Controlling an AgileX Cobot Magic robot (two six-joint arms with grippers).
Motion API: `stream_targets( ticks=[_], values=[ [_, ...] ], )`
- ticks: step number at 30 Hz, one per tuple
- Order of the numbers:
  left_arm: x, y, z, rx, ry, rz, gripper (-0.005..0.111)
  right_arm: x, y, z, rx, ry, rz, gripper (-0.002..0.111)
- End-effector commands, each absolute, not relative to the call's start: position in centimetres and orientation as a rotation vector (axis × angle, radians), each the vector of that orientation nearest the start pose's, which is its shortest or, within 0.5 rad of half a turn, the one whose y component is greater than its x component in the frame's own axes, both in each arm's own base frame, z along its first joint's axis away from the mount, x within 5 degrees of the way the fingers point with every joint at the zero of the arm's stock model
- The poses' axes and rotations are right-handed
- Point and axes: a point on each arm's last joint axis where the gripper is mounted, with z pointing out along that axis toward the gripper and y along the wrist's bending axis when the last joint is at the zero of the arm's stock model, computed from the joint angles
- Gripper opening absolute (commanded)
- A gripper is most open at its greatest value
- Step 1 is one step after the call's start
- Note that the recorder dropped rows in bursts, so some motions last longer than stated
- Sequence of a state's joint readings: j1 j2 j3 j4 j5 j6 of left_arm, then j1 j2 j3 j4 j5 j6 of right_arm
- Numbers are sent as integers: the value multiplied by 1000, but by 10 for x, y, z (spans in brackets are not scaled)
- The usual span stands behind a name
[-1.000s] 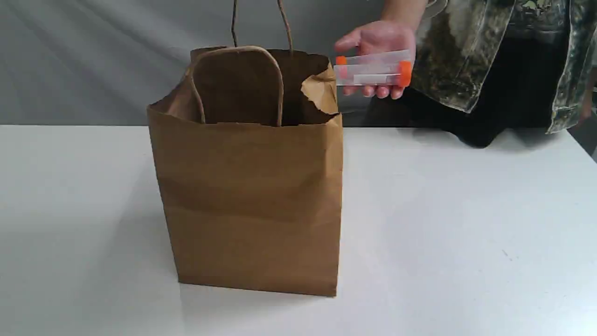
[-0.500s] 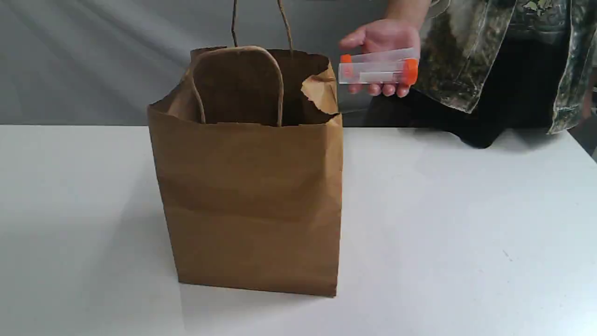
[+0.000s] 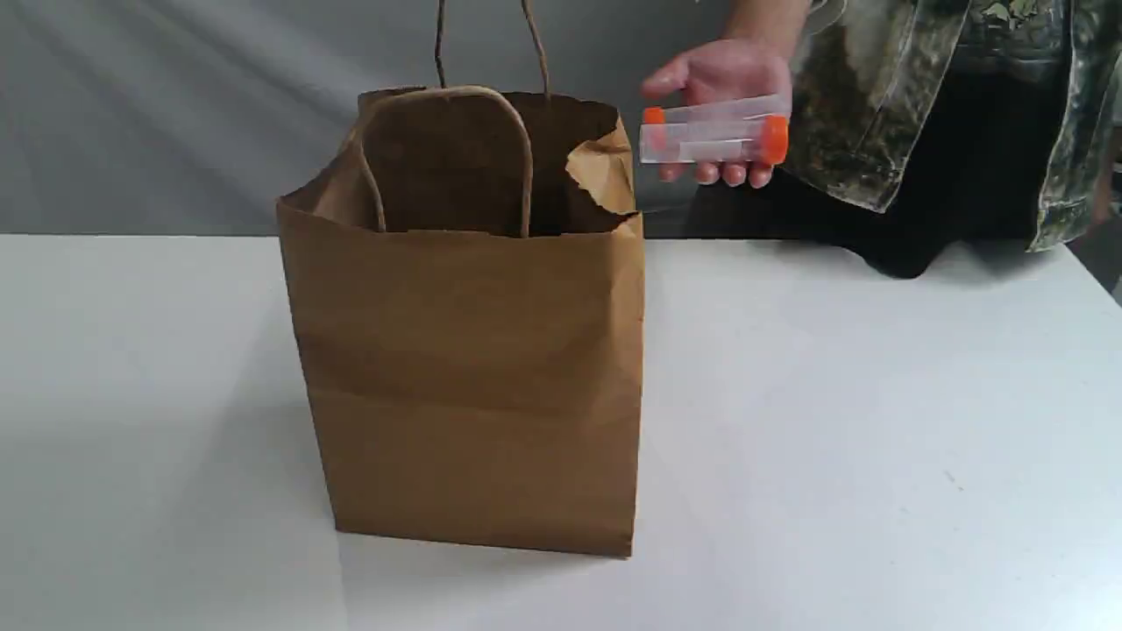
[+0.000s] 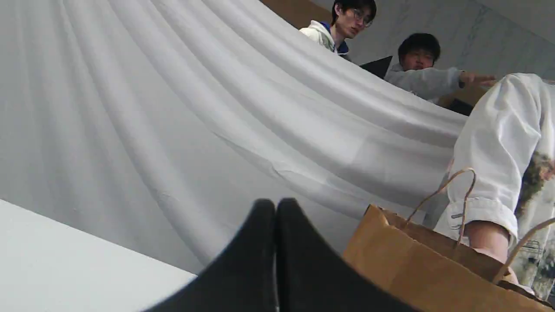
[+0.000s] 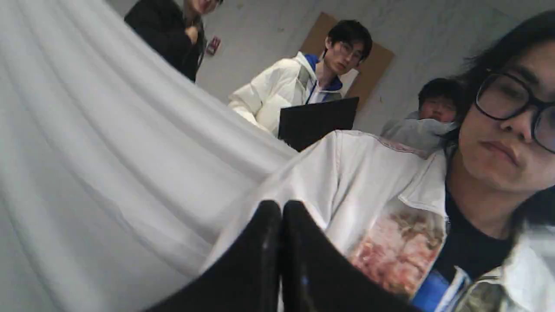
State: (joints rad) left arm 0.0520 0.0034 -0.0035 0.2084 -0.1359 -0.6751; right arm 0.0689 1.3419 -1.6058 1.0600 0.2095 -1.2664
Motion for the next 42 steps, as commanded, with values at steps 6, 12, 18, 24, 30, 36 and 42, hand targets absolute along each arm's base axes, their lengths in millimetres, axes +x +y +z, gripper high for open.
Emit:
stream_targets(
  ticks=[6,12,18,24,30,36,42],
  values=[
    [54,0,227,-332,1317,-372,1,342,32,525,8,1289,268,0],
    [54,0,227,-332,1317,-372,1,339,38,546,-530,1018,-1046,0],
    [54,0,227,-332,1317,-372,1,266,-18,591,676,625,-449,0],
    [54,0,227,-332,1317,-372,1,243,10,633,177,463,98,0],
    [54,0,227,-332,1317,-372,1,241,49,625,-509,608,272,0],
    [54,0,227,-332,1317,-372,1,274,40,597,-529,1026,69,0],
    [54,0,227,-332,1317,-372,1,321,20,552,-423,1234,234,0]
  ],
)
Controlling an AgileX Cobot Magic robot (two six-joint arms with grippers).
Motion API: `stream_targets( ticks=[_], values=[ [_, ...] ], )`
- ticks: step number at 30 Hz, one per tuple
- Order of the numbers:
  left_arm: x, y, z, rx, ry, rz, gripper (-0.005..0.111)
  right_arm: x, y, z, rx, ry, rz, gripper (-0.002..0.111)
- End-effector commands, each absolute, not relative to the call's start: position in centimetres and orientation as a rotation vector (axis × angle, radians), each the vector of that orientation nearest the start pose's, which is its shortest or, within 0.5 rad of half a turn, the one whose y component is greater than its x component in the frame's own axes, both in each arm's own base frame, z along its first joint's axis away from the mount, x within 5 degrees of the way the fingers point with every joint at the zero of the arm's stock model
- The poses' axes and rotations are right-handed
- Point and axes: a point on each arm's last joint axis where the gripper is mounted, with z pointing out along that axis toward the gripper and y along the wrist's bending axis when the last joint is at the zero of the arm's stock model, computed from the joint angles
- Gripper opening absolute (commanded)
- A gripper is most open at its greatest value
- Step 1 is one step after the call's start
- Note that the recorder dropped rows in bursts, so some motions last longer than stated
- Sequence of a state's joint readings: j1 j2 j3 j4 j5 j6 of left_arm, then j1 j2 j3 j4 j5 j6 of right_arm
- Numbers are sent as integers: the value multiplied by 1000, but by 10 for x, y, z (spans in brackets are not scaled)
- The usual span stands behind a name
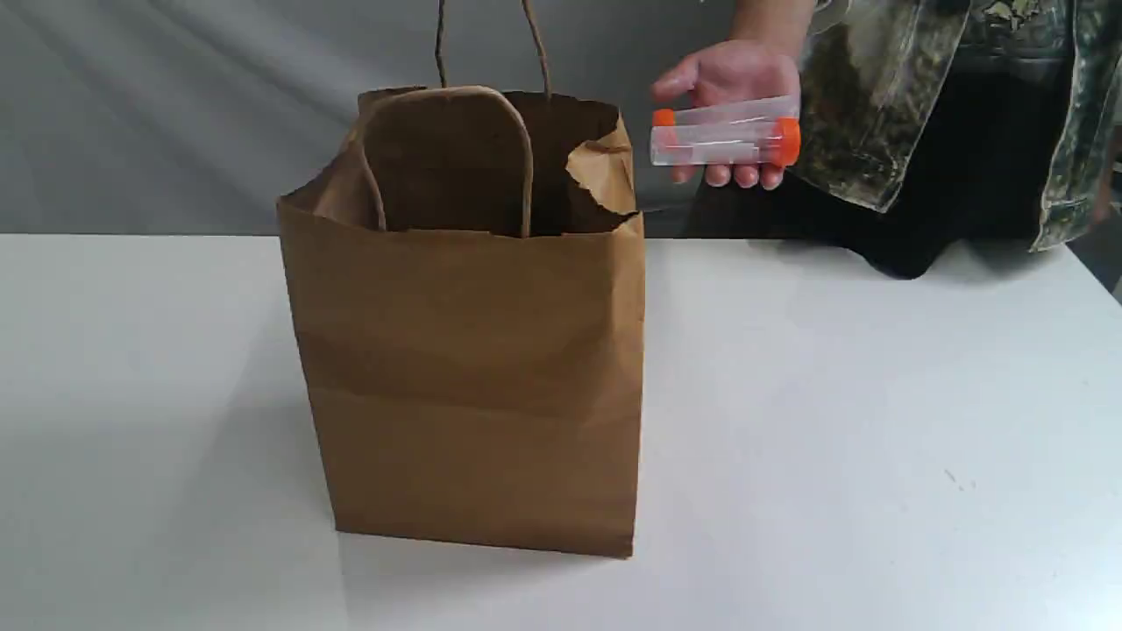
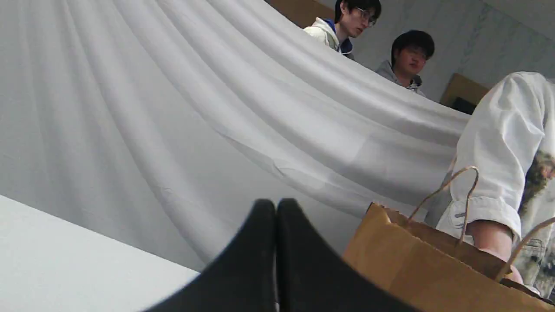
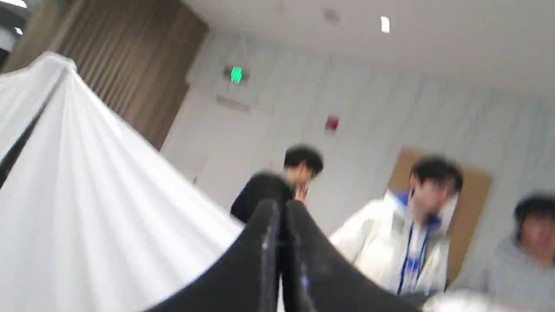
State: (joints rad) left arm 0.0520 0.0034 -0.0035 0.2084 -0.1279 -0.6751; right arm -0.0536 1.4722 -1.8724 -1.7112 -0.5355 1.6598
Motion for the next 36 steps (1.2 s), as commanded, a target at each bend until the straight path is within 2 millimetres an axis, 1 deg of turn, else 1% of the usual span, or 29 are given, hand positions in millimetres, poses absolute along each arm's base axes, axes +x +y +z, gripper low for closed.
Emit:
stream_targets(
  ticks=[1,2,5,6,7,9,10,11,12,13,14,15,16,17,18,19,21,22,23,24,25,26,27,29,31,32,33,35,36],
  values=[
    [54,0,227,-332,1317,-372,1,331,15,545,-414,1244,158,0],
    [54,0,227,-332,1317,-372,1,342,9,535,-460,1241,-15,0],
    [54,0,227,-332,1317,-372,1,366,-1,502,-796,1173,-763,0],
    [54,0,227,-332,1317,-372,1,369,-8,496,-849,1171,-939,0],
    [54,0,227,-332,1317,-372,1,370,-12,494,-807,1200,-966,0],
    [54,0,227,-332,1317,-372,1,372,-22,492,-562,1306,-782,0],
    [54,0,227,-332,1317,-372,1,375,-27,488,-408,1373,-660,0],
    [54,0,227,-332,1317,-372,1,378,-33,481,-259,1457,-578,0],
    [54,0,227,-332,1317,-372,1,379,-38,472,-182,1549,-581,0],
    [54,0,227,-332,1317,-372,1,382,-36,459,-182,1665,-596,0],
    [54,0,227,-332,1317,-372,1,383,-31,447,-292,1772,-644,0],
    [54,0,227,-332,1317,-372,1,382,-27,434,-423,1902,-637,0],
    [54,0,227,-332,1317,-372,1,381,-22,423,-515,1999,-575,0],
    [54,0,227,-332,1317,-372,1,378,-16,418,-523,2081,-417,0],
    [54,0,227,-332,1317,-372,1,376,-14,416,-480,2110,-307,0],
    [54,0,227,-332,1317,-372,1,375,-10,419,-447,2118,-200,0],
    [54,0,227,-332,1317,-372,1,368,-1,435,-438,2081,-49,0],
    [54,0,227,-332,1317,-372,1,365,5,445,-481,2043,20,0],
    [54,0,227,-332,1317,-372,1,359,15,459,-567,1997,108,0],
    [54,0,227,-332,1317,-372,1,356,20,468,-632,1959,149,0],
    [54,0,227,-332,1317,-372,1,352,30,476,-708,1939,280,0],
    [54,1,227,-333,1320,-371,1,352,36,481,-749,1935,371,0],
    [54,1,227,-334,1321,-371,1,356,38,484,-763,1952,424,0],
    [54,1,226,-335,1324,-370,1,375,38,485,-666,1983,471,0],
    [54,1,226,-335,1324,-370,1,392,38,474,-593,2040,484,0],
    [54,1,226,-335,1324,-370,1,401,37,463,-585,2069,487,2],
    [54,1,226,-335,1324,-370,1,406,38,458,-586,2082,495,3],
    [54,1,226,-335,1324,-370,1,420,45,440,-628,2095,538,14],
    [54,1,226,-335,1324,-370,1,427,52,431,-676,2088,554,21]
  ],
)
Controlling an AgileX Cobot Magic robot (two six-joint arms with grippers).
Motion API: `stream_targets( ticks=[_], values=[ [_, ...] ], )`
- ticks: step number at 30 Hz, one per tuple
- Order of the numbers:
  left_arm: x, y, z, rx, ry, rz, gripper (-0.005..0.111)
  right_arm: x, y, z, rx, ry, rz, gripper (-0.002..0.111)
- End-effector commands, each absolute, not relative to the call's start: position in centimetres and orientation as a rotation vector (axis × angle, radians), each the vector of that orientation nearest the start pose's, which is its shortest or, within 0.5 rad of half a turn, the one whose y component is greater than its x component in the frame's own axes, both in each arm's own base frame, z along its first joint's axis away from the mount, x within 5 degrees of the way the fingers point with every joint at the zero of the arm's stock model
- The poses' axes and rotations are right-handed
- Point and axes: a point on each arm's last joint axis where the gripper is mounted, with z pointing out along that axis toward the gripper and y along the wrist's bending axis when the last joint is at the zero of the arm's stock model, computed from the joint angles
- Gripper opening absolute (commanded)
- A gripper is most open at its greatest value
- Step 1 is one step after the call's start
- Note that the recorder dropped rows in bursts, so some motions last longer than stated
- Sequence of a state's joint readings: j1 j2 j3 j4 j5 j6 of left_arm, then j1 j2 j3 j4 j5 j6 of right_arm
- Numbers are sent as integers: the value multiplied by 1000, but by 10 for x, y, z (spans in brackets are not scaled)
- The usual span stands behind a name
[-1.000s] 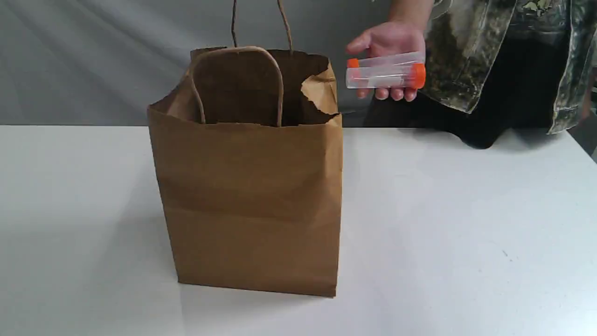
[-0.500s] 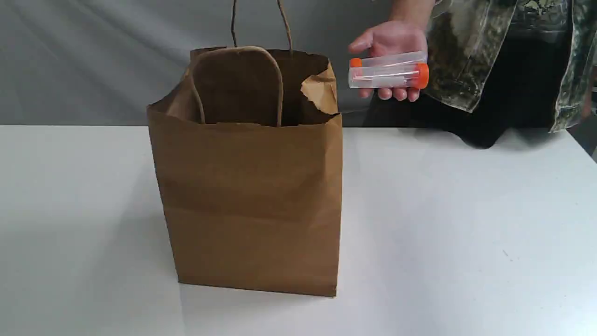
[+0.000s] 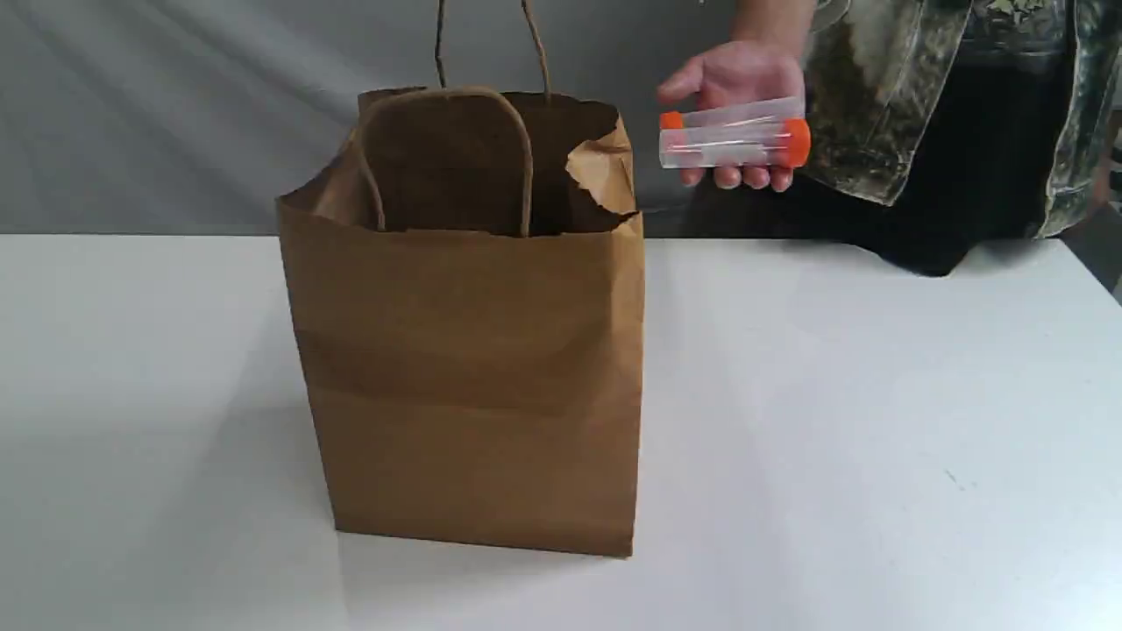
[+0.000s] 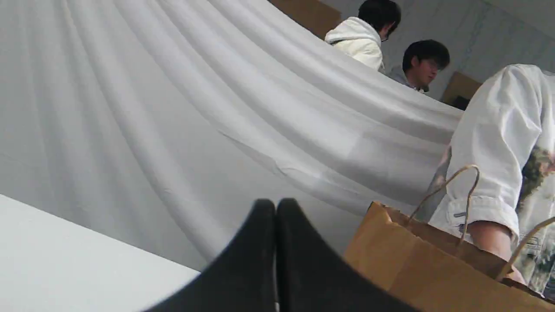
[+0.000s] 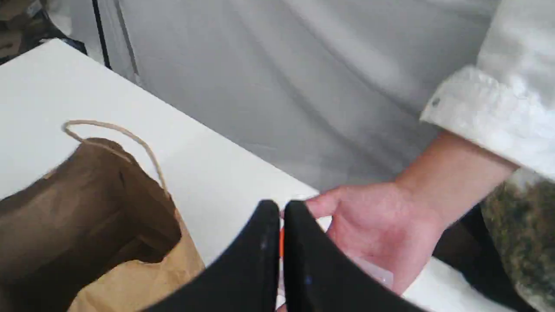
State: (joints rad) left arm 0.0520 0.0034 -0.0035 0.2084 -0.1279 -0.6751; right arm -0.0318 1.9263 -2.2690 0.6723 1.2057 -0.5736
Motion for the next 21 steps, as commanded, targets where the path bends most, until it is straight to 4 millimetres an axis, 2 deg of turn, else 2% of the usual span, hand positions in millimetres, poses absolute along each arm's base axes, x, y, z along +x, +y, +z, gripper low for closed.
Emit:
stream_targets(
  ticks=[1,4,7,11,14,18,21],
  values=[
    [54,1,226,-336,1325,-370,1,432,57,422,-715,2084,567,28],
    [54,1,225,-343,1342,-365,1,445,79,398,-849,2072,579,53],
    [54,1,224,-344,1343,-365,1,451,104,380,-939,2072,608,64],
    [54,1,224,-344,1343,-365,1,459,134,358,-973,2074,658,64],
    [54,1,224,-344,1343,-365,1,460,148,347,-999,2078,702,64],
    [54,1,224,-344,1343,-365,1,461,162,337,-1028,2085,725,64],
    [54,1,224,-344,1343,-365,1,464,164,329,-1029,2097,736,64]
  ],
)
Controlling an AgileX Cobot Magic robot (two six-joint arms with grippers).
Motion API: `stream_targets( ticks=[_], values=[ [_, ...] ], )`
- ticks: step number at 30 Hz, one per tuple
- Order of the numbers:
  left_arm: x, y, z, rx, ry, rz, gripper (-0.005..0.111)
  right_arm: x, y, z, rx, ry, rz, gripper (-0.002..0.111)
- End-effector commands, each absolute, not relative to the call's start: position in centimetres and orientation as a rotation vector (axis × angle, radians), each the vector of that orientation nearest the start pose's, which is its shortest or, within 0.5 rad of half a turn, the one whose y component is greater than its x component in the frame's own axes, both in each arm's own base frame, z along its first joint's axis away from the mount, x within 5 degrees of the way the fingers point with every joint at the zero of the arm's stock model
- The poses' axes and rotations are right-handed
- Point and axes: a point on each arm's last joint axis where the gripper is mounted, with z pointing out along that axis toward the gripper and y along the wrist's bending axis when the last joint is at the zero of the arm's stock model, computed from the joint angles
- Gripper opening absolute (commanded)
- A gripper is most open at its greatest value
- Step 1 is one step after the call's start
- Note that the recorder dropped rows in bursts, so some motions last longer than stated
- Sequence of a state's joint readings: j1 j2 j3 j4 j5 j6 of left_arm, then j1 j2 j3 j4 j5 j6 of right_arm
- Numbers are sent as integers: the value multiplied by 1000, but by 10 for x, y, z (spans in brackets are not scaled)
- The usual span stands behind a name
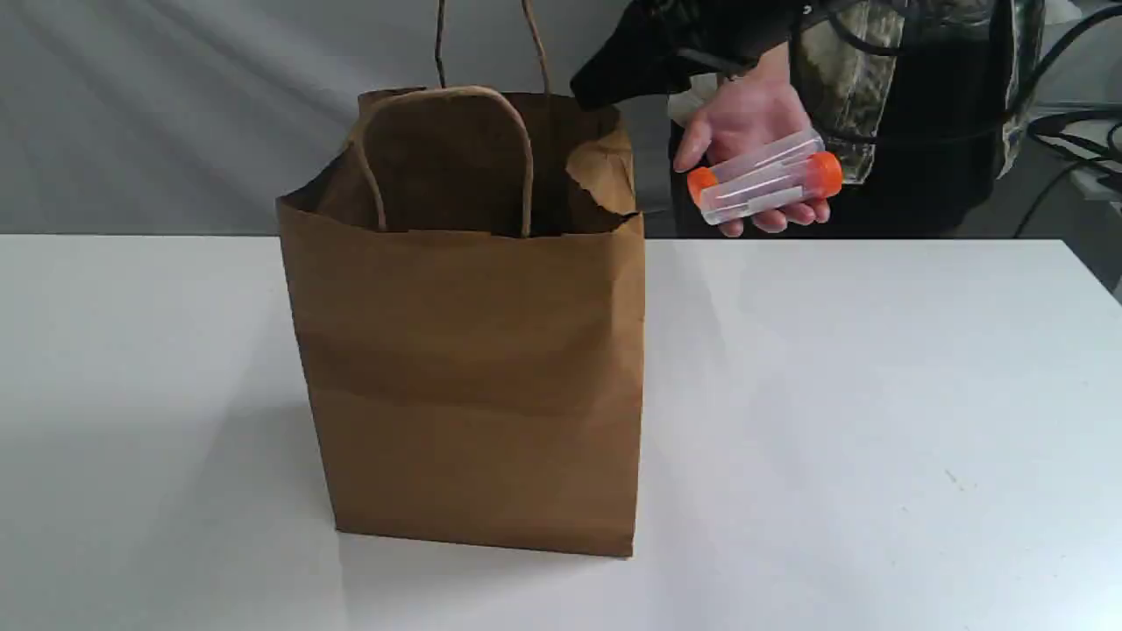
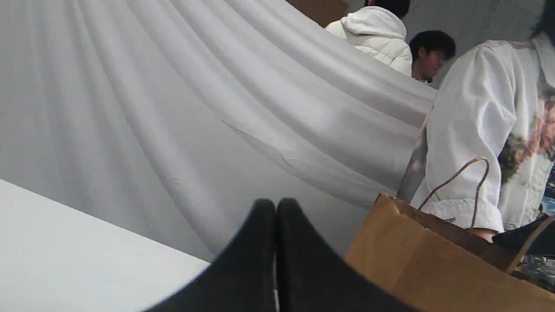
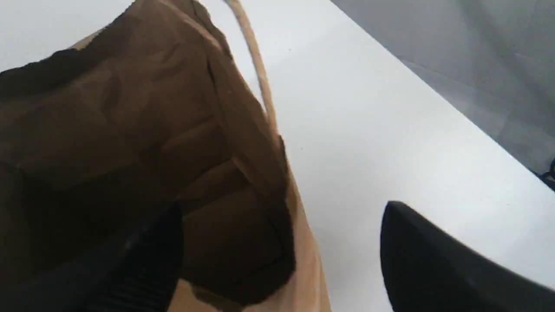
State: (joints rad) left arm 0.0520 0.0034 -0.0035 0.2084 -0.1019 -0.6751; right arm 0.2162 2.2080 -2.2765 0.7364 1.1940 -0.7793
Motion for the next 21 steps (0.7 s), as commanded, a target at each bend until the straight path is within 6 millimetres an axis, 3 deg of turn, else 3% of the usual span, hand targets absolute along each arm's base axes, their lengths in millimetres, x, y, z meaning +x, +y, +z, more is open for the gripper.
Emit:
stream_targets(
  ticks=[1,10,13,15,21],
  values=[
    [54,1,224,-344,1343,-365,1,465,165,327,-1021,2101,755,64],
    [54,1,224,-344,1343,-365,1,475,171,290,-957,2219,890,54],
    [54,1,224,-344,1343,-365,1,477,174,282,-956,2233,902,27],
    [54,1,225,-349,1340,-373,0,476,176,282,-992,2209,894,0],
    [51,1,240,-350,1307,-386,0,474,182,282,-996,2205,914,0]
  ],
)
